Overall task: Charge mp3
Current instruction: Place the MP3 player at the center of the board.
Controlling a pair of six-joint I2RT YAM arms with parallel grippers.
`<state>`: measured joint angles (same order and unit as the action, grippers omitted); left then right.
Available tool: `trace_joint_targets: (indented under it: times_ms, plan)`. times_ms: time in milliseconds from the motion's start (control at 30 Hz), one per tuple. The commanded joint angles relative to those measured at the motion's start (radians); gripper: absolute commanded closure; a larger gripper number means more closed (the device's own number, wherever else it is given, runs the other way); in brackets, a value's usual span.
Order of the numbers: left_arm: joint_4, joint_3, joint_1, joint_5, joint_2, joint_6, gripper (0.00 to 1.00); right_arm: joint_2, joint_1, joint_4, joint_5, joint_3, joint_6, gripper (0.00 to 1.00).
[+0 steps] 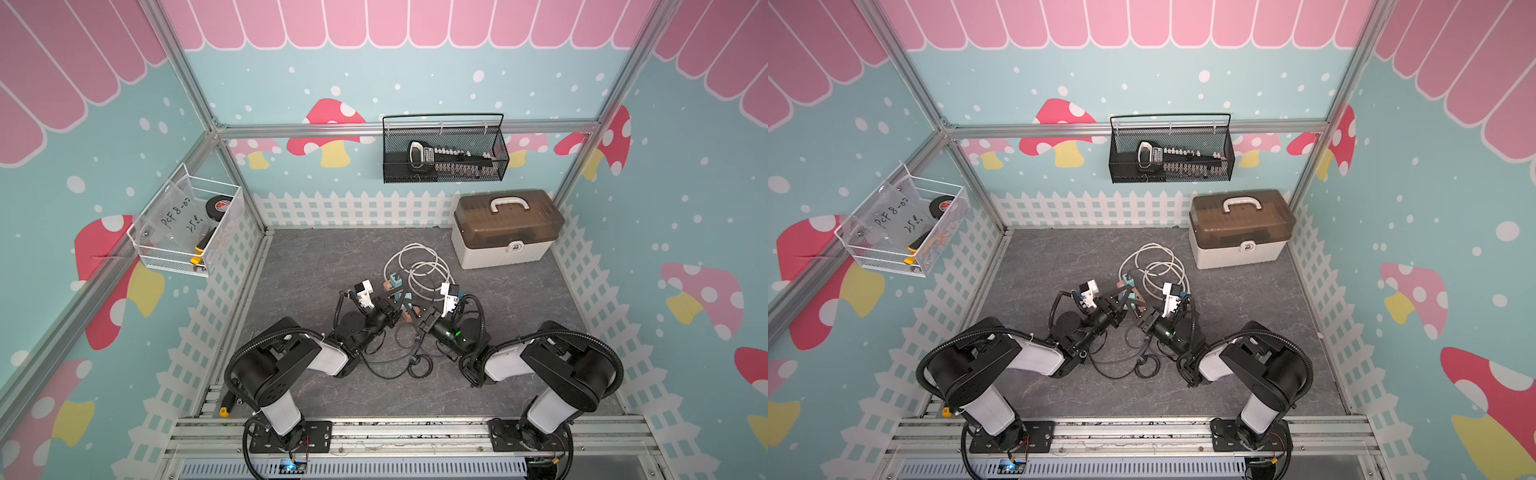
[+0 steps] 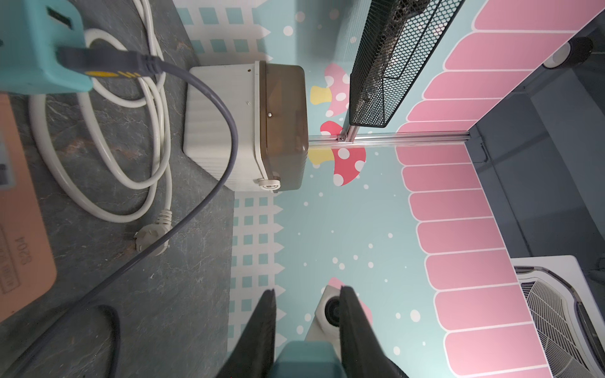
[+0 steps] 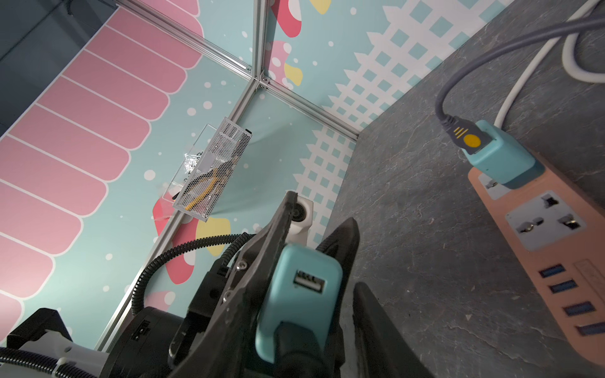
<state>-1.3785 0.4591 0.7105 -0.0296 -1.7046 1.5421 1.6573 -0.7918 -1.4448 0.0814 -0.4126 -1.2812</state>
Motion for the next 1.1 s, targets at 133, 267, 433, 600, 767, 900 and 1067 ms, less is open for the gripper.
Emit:
trace_joint_targets:
  times_ms: [133,267,433,600,767,900,1067]
  plan:
    - [-0.04,0.024,-0.003,0.0,-0.025,0.019,0.95,0.003,-0.004,-0.048,0.008,-0.018,-0.018,1.0]
    - [-0.041,0.019,-0.003,0.0,-0.028,0.03,0.8,-0.029,-0.003,-0.046,-0.023,0.0,-0.004,1.0]
    - [-0.04,0.02,-0.003,0.005,-0.014,0.015,0.8,0.011,-0.003,-0.046,0.042,-0.042,-0.025,0.76]
    - [-0.041,0.031,-0.003,0.006,-0.005,-0.004,0.84,0.018,-0.002,-0.046,0.037,-0.029,-0.019,0.34]
    - [-0.04,0.04,-0.008,-0.004,-0.017,-0.005,0.86,-0.076,-0.004,0.045,0.013,0.0,0.036,0.13]
    - [-0.04,0.051,-0.008,-0.007,-0.035,0.003,0.86,-0.101,-0.004,0.092,0.007,0.004,0.048,0.31]
    - [-0.041,0.063,-0.008,-0.012,-0.041,0.004,0.86,-0.049,-0.004,0.053,0.026,-0.009,0.014,0.52]
